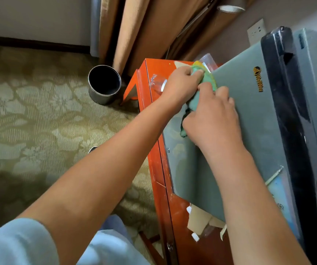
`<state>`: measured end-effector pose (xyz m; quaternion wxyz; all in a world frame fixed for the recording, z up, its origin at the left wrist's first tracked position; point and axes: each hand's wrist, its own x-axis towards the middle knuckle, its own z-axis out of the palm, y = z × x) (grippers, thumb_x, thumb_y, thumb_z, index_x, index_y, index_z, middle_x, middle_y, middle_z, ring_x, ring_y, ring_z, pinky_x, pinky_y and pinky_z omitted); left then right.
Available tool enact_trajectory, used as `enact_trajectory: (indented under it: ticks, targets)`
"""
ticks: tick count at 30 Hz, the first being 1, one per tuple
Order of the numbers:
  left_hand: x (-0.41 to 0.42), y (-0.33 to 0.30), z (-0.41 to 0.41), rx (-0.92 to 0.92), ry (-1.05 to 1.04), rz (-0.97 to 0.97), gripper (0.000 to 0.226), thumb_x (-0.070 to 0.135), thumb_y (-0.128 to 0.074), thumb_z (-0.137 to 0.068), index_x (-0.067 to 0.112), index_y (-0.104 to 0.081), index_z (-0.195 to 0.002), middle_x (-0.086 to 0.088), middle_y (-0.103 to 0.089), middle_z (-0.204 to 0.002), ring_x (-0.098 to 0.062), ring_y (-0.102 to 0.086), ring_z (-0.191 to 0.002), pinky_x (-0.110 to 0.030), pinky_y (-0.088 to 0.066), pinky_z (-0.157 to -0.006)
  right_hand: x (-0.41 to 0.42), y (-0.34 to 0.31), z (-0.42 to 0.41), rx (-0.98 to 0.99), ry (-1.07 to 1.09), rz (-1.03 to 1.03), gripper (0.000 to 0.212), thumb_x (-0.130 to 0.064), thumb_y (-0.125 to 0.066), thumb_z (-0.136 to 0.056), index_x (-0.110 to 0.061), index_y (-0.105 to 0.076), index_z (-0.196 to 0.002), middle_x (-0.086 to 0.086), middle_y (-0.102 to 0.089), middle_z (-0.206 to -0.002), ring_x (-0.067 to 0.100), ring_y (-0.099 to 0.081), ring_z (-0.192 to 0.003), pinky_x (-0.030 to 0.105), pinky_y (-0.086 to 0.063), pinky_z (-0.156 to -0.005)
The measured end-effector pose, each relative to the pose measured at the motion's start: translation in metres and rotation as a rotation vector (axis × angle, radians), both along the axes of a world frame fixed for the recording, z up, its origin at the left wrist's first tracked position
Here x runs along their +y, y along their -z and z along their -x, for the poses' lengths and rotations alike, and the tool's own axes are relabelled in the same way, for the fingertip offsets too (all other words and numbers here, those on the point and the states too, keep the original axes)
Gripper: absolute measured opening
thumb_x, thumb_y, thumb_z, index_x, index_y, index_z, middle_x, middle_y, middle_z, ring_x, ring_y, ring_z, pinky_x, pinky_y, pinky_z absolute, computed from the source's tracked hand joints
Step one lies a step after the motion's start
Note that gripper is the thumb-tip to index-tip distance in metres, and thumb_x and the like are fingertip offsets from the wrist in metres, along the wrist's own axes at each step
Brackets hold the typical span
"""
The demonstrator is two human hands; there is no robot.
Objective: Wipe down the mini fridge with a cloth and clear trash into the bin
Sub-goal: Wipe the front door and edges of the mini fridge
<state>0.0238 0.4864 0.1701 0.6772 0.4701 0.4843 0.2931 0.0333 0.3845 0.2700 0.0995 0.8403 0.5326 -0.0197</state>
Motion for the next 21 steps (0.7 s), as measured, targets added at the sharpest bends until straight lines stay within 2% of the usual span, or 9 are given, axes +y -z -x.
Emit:
enact_trajectory:
  ticks: [1, 3, 6, 9, 12, 14, 17, 19, 21]
  targets:
    - [0.004, 0.001, -0.002, -0.009, -0.010, -0.016, 0.032, 0.035, -0.057, -0.090, 0.016, -0.051, -0.065, 0.003, -0.057, -0.062, -0.016, -0.055, -0.059, -0.030, -0.046, -0.058, 0.000, 0.005, 0.002, -0.022, -0.011, -0.023, 0.055, -0.021, -0.064, -0.086, -0.015, -0.043, -0.136, 0.018, -0.048, -0.124, 0.036, -0.050, -0.107, 0.037, -0.038, -0.080]
    - [-0.006, 0.019, -0.004, 0.001, 0.005, 0.039, 0.035, 0.037, -0.055, -0.093, 0.008, -0.057, -0.074, -0.008, -0.064, -0.072, -0.024, -0.061, -0.068, -0.034, -0.049, -0.065, -0.008, 0.023, 0.004, -0.027, 0.012, 0.072, 0.057, -0.021, -0.063, -0.087, -0.015, -0.040, -0.138, 0.019, -0.046, -0.126, 0.038, -0.049, -0.110, 0.039, -0.044, -0.087]
    - [-0.053, 0.070, -0.001, 0.143, 0.130, 0.195, 0.031, 0.034, -0.053, -0.095, 0.009, -0.057, -0.077, -0.009, -0.058, -0.074, -0.023, -0.052, -0.068, -0.032, -0.041, -0.063, -0.025, 0.050, 0.004, 0.055, 0.093, 0.393, 0.060, -0.024, -0.057, -0.093, -0.016, -0.031, -0.146, 0.020, -0.042, -0.133, 0.040, -0.046, -0.119, 0.043, -0.043, -0.099]
    - [-0.077, 0.090, 0.004, 0.135, 0.238, 0.392, 0.020, 0.028, -0.060, -0.091, 0.014, -0.061, -0.076, -0.006, -0.058, -0.073, -0.020, -0.051, -0.069, -0.031, -0.042, -0.064, -0.028, 0.052, 0.001, 0.127, 0.144, 0.649, 0.071, -0.021, -0.056, -0.092, -0.014, -0.021, -0.154, 0.022, -0.039, -0.138, 0.041, -0.044, -0.124, 0.045, -0.042, -0.103]
    - [-0.050, 0.071, 0.002, 0.141, 0.167, 0.321, 0.021, 0.030, -0.065, -0.085, 0.012, -0.064, -0.075, -0.005, -0.063, -0.073, -0.020, -0.055, -0.066, -0.035, -0.050, -0.066, -0.006, 0.032, -0.004, 0.143, 0.138, 0.570, 0.071, -0.022, -0.057, -0.090, -0.013, -0.025, -0.152, 0.021, -0.040, -0.136, 0.041, -0.044, -0.125, 0.043, -0.040, -0.103]
    - [-0.023, 0.049, 0.001, 0.046, 0.086, 0.262, 0.023, 0.032, -0.064, -0.085, 0.012, -0.062, -0.072, -0.008, -0.064, -0.073, -0.023, -0.059, -0.066, -0.040, -0.054, -0.070, 0.009, 0.021, -0.007, 0.116, 0.088, 0.399, 0.067, -0.024, -0.059, -0.089, -0.014, -0.031, -0.148, 0.019, -0.042, -0.131, 0.040, -0.046, -0.120, 0.042, -0.042, -0.095]
    - [0.003, 0.038, -0.001, -0.025, 0.027, 0.184, 0.032, 0.036, -0.060, -0.088, 0.005, -0.062, -0.081, -0.023, -0.069, -0.087, -0.034, -0.069, -0.080, -0.052, -0.057, -0.078, 0.015, 0.022, -0.006, 0.038, -0.004, 0.154, 0.060, -0.024, -0.065, -0.086, -0.015, -0.039, -0.139, 0.017, -0.046, -0.126, 0.037, -0.048, -0.112, 0.040, -0.042, -0.086]
    - [-0.005, 0.048, -0.002, -0.049, -0.009, 0.160, 0.027, 0.036, -0.057, -0.092, 0.012, -0.056, -0.078, -0.026, -0.062, -0.080, -0.029, -0.060, -0.070, -0.048, -0.055, -0.071, 0.006, 0.040, 0.000, 0.023, -0.009, 0.123, 0.053, -0.020, -0.062, -0.086, -0.015, -0.041, -0.134, 0.017, -0.046, -0.126, 0.037, -0.048, -0.112, 0.041, -0.045, -0.089]
    - [-0.029, 0.074, -0.002, 0.048, -0.006, 0.160, 0.028, 0.033, -0.055, -0.095, 0.013, -0.055, -0.075, -0.013, -0.055, -0.071, -0.020, -0.051, -0.067, -0.037, -0.046, -0.066, -0.011, 0.064, 0.002, 0.034, 0.031, 0.243, 0.051, -0.019, -0.059, -0.089, -0.016, -0.039, -0.136, 0.016, -0.044, -0.130, 0.037, -0.047, -0.116, 0.042, -0.044, -0.094]
